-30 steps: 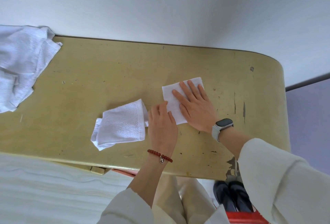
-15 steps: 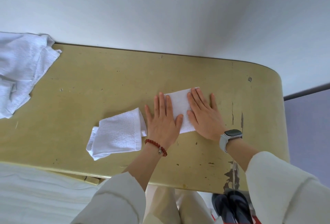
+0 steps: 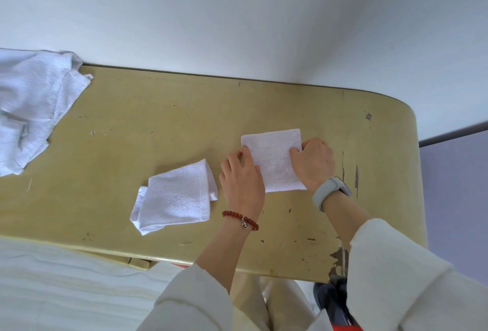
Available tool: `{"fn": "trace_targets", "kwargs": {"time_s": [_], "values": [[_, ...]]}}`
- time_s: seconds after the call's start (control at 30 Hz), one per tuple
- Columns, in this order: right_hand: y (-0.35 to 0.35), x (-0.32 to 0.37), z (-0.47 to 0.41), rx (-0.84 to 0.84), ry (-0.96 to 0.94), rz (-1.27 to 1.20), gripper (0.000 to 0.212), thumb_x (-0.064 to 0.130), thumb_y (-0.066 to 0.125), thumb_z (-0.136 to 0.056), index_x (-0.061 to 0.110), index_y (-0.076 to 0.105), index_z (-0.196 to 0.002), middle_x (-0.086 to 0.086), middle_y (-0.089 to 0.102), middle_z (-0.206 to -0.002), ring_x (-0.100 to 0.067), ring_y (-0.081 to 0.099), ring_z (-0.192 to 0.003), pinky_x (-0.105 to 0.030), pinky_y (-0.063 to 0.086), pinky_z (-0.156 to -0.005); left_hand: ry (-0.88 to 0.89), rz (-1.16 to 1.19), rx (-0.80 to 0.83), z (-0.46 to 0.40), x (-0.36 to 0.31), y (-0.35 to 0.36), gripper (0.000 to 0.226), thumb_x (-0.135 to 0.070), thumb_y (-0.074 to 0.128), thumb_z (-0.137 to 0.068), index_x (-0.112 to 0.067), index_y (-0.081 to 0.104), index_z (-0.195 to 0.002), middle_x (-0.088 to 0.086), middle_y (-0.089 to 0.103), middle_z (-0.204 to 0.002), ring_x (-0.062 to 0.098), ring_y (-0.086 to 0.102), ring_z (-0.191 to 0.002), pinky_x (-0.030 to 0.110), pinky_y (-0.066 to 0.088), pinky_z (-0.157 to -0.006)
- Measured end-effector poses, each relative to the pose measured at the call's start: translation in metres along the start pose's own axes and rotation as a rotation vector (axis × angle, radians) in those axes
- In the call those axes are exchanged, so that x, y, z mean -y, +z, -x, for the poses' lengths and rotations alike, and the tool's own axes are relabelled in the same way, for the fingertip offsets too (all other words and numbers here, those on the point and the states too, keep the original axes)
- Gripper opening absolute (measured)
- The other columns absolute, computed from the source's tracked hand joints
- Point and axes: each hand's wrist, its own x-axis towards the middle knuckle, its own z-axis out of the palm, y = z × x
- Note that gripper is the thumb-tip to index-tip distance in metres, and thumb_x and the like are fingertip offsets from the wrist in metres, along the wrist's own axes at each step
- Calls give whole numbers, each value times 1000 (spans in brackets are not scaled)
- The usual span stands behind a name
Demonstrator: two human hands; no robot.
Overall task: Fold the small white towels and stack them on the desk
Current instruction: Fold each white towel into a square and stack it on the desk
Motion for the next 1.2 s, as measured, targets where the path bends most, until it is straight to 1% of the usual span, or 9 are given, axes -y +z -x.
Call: {"fn": "trace_targets", "kwargs": {"time_s": [0.13,0.37,0.6,0.77,0.87,0.97,1.03,1.1,1.2], "values": [[-2,7,6,14,-24,-28,22,19,45,-92,3,53,-105,-11,50,-109,-28,45,-105,-34,35,-81,29,-34,-21,-2,3,4,50,-8,62,-83,-3,47,-130,18,52,-113,35,51,-95,40,44,-75],[-7,2,4,117,105,-492,18,19,48,-88,15,34,-78,4,34,-65,-14,35,-51,-25,26,-46,55,-52,-45,-2,4,4,50,-6,73,-73,0,55,-120,18,58,-101,34,56,-82,35,48,-63],[4,4,4,117,81,-81,14,23,45,-86,10,41,-82,-8,43,-87,-25,39,-79,-34,32,-70,37,-25,17,-2,5,4,49,-10,55,-88,-3,40,-135,18,47,-121,35,46,-102,38,42,-80],[1,13,23,-11,-44,-67,19,19,46,-88,8,49,-104,-6,52,-101,-26,50,-96,-35,37,-83,38,-2,21,-3,5,1,49,-11,46,-93,-4,32,-140,17,39,-130,34,38,-110,38,37,-89],[-7,11,32,46,-86,-339,12,19,47,-88,12,44,-97,-1,53,-85,-24,53,-79,-38,44,-77,42,2,13,-3,6,2,49,-9,49,-91,-2,36,-137,19,43,-126,35,41,-106,40,40,-86],[-17,9,27,83,65,-582,29,19,51,-90,7,46,-116,2,51,-91,-18,50,-84,-29,41,-74,43,7,38,-3,6,0,49,-11,48,-92,-3,34,-139,18,41,-128,34,39,-108,39,39,-89],[-19,7,22,113,79,-585,18,16,50,-90,4,53,-104,0,48,-81,-21,47,-79,-25,37,-65,33,41,65,-3,4,-3,50,-13,46,-93,-6,31,-141,16,37,-131,32,36,-112,37,36,-93],[-21,5,20,121,-29,-535,17,13,46,-91,0,56,-91,-2,48,-74,-20,43,-71,-23,31,-55,-31,156,92,-7,5,-8,49,-14,43,-95,-10,29,-142,12,34,-134,27,32,-118,31,31,-99],[-35,4,27,127,-308,-489,18,10,42,-93,10,56,-104,5,54,-83,-11,47,-73,-11,34,-58,-167,434,107,-17,7,-19,48,-14,37,-98,-6,23,-143,11,35,-140,22,31,-129,28,25,-105]]}}
